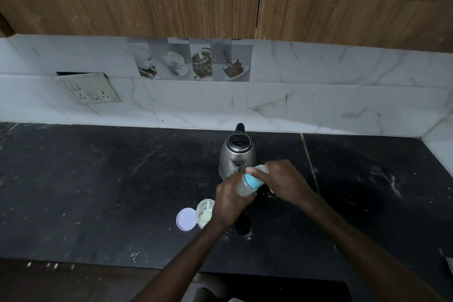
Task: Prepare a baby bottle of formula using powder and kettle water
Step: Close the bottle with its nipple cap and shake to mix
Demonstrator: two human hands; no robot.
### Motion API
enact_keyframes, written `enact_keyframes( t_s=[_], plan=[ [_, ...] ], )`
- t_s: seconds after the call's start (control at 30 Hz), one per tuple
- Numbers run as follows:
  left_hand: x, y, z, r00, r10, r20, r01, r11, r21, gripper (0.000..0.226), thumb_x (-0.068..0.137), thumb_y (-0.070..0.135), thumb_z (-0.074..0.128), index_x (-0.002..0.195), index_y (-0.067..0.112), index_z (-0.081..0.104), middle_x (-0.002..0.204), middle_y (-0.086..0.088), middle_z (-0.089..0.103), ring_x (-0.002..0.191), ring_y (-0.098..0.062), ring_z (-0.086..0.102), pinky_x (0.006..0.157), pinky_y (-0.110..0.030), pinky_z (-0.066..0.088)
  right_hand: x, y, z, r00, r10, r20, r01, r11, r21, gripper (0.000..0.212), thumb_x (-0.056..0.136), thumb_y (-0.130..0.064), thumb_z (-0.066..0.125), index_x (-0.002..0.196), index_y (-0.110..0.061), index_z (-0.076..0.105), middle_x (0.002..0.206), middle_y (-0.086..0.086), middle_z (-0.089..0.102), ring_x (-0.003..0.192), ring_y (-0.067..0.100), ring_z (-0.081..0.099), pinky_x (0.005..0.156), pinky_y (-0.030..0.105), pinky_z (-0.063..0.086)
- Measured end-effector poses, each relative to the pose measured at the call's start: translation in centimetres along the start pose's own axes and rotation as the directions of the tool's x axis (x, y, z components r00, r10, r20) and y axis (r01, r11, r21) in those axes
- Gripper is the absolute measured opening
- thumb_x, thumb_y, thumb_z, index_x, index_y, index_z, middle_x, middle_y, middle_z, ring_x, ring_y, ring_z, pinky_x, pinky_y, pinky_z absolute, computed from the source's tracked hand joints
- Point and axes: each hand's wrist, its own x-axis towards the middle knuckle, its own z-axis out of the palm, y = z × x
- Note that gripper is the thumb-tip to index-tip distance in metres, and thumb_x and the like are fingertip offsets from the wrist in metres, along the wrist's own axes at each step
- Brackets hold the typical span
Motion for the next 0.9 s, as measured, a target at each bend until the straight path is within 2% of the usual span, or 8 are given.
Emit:
enact_keyframes(
  t_s=[0.07,0.13,0.23,0.37,0.5,0.6,0.73,0.9],
  plan=[
    [-0.2,0.1,-0.2,1.000,0.007,-0.005,-0.007,1.000,-0.002,0.059,0.071,0.031,0.090,0.127,0.028,0.069,0.111,0.011,0.076,0.100,-0.004,0.070,0.085,-0.022,0.055,-0.1,0.4,-0.5,0.994,0.055,0.099,-0.080,0.959,0.271,0.080,0.087,-0.088,0.046,0.096,-0.012,0.068,0.070,0.005,0.075,0.054,0.017,0.071,0.058,0.025,0.057],
    [-0.1,0.3,-0.5,1.000,-0.006,-0.014,0.006,0.999,-0.033,0.062,0.071,0.033,0.092,0.128,0.030,0.068,0.112,0.011,0.076,0.102,-0.002,0.070,0.085,-0.018,0.054,0.0,1.2,-0.9,0.977,0.004,0.212,-0.093,0.906,0.413,0.063,0.087,-0.075,0.065,0.127,-0.027,0.054,0.089,-0.002,0.076,0.066,0.015,0.077,0.053,0.026,0.060],
    [0.2,1.2,-0.7,0.999,-0.045,-0.026,0.043,0.996,-0.076,0.066,0.071,0.041,0.092,0.130,0.036,0.065,0.116,0.017,0.075,0.107,0.002,0.069,0.087,-0.015,0.055,-0.1,2.0,-0.8,0.984,-0.073,0.162,-0.012,0.883,0.469,0.090,0.082,-0.058,0.081,0.155,-0.047,0.028,0.124,-0.013,0.068,0.083,0.013,0.079,0.068,0.032,0.066],
    [0.2,2.5,-0.7,0.998,-0.052,-0.027,0.050,0.995,-0.084,0.059,0.077,0.044,0.080,0.132,0.041,0.060,0.118,0.018,0.072,0.112,0.000,0.067,0.089,-0.021,0.055,-1.1,1.2,1.8,0.996,-0.077,0.051,0.034,0.818,0.574,0.089,0.081,-0.055,0.085,0.147,-0.069,0.025,0.133,-0.020,0.067,0.098,0.005,0.077,0.084,0.030,0.065],
    [-0.5,3.0,-0.7,0.997,-0.067,0.048,0.070,0.996,-0.061,0.066,0.083,0.048,0.068,0.146,0.034,0.052,0.133,0.009,0.054,0.122,-0.003,0.057,0.102,-0.020,0.049,-2.0,0.0,3.9,1.000,0.001,-0.017,0.011,0.707,0.707,0.120,0.078,-0.050,0.091,0.157,-0.067,0.003,0.139,-0.023,0.067,0.112,0.007,0.075,0.096,0.037,0.060],
    [-1.0,3.8,-1.0,0.991,-0.115,0.075,0.121,0.989,-0.080,0.067,0.077,0.027,0.071,0.141,0.039,0.055,0.134,0.010,0.046,0.130,-0.005,0.052,0.106,-0.017,0.045,-2.3,-0.7,4.9,0.997,0.031,-0.073,0.034,0.670,0.741,0.126,0.078,-0.050,0.091,0.158,-0.066,-0.005,0.143,-0.016,0.066,0.116,0.010,0.075,0.096,0.039,0.061],
    [-1.6,5.1,-2.5,0.971,-0.161,0.178,0.212,0.921,-0.327,0.078,0.063,0.008,0.071,0.105,0.072,0.059,0.112,0.037,0.061,0.105,0.016,0.063,0.076,-0.008,0.054,-3.1,-1.4,5.6,0.997,0.029,-0.066,0.033,0.635,0.772,0.123,0.079,-0.054,0.090,0.158,-0.065,-0.004,0.133,-0.026,0.070,0.105,0.007,0.078,0.075,0.026,0.066],
    [-1.8,5.1,-4.2,0.902,-0.160,0.401,0.388,0.705,-0.594,0.071,0.065,0.008,0.069,0.129,0.037,0.065,0.116,0.020,0.073,0.110,-0.006,0.068,0.084,-0.025,0.058,-3.4,-1.7,4.9,0.995,0.010,-0.099,0.067,0.669,0.740,0.119,0.075,-0.057,0.092,0.159,-0.063,0.008,0.129,-0.026,0.071,0.100,0.008,0.079,0.074,0.032,0.068]
  ],
)
